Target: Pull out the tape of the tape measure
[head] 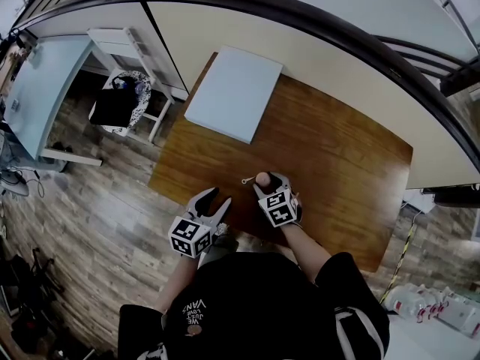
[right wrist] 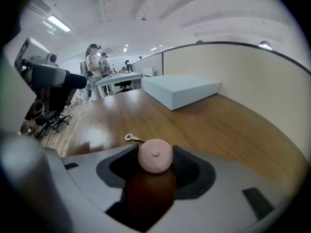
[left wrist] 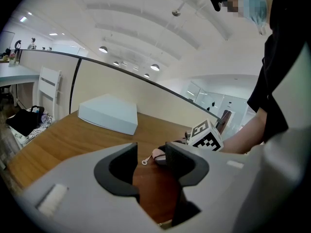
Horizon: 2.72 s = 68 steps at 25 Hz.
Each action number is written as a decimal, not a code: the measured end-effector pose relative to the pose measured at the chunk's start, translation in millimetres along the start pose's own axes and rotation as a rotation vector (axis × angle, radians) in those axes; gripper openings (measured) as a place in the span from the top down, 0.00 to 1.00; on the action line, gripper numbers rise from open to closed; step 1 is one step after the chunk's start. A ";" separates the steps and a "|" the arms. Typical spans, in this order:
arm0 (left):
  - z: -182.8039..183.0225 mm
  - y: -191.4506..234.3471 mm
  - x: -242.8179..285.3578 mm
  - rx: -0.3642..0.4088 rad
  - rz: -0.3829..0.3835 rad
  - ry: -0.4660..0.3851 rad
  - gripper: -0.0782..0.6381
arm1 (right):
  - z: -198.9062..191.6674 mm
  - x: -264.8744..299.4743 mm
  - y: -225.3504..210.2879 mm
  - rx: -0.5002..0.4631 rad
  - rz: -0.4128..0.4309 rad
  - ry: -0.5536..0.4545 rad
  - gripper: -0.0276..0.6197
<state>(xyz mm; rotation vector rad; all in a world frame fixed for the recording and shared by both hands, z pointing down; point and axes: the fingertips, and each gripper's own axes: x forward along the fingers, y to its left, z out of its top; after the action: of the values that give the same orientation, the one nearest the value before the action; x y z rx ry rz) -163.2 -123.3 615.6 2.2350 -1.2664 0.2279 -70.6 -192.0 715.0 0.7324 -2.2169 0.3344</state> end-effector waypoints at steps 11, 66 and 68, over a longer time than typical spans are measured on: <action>-0.2 -2.1 4.0 0.029 -0.038 0.015 0.66 | 6.5 -14.8 -0.4 -0.104 -0.013 0.005 0.61; 51.6 -129.8 73.9 0.278 -0.565 -0.024 0.87 | 78.9 -191.1 -28.4 -0.234 -0.230 -0.338 0.61; 51.0 -128.1 70.5 0.275 -0.569 -0.020 0.87 | 77.6 -191.6 -31.2 -0.217 -0.233 -0.341 0.61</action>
<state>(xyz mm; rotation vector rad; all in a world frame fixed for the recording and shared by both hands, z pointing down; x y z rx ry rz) -24.6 -151.6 552.6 2.7324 -0.5869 0.1661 6.7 -175.2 521.4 0.9720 -2.3999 -0.1569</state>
